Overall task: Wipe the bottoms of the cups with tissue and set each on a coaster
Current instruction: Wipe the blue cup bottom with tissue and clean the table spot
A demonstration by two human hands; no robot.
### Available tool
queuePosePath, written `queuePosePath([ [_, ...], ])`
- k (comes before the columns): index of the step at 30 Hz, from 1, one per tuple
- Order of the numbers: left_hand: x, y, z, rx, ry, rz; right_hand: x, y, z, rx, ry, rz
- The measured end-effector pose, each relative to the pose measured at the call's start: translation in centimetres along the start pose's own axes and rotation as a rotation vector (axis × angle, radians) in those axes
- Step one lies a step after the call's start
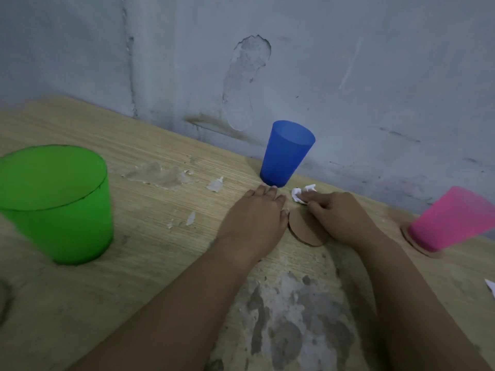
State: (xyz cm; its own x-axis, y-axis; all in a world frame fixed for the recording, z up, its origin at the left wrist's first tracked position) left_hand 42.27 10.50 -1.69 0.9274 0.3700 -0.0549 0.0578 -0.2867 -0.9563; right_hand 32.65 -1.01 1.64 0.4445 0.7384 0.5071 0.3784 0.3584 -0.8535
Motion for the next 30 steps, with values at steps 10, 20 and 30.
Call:
queuePosePath([
  [10, 0.1, 0.1, 0.1, -0.023, 0.010, 0.026, -2.3, 0.0, -3.0, 0.033, 0.076, 0.056],
  [20, 0.1, 0.3, 0.1, -0.031, -0.003, 0.041, -1.6, -1.3, 0.5, -0.060, 0.064, 0.143],
  [30, 0.2, 0.1, 0.1, -0.028, -0.009, 0.059, -1.0, 0.3, -0.5, 0.062, 0.027, 0.081],
])
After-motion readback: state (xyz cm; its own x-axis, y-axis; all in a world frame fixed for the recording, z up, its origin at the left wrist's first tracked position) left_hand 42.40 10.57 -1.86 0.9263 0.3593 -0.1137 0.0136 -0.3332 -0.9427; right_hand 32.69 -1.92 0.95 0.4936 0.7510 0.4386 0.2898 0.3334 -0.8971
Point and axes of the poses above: each hand's wrist, its own z-axis away from the middle knuckle, its own y-axis out of the palm, x = y × z, the point moved 4 cm from there along -z, towards the middle knuckle, and after that the axes turned 15 degrees about -z, right-handed, at the moved point
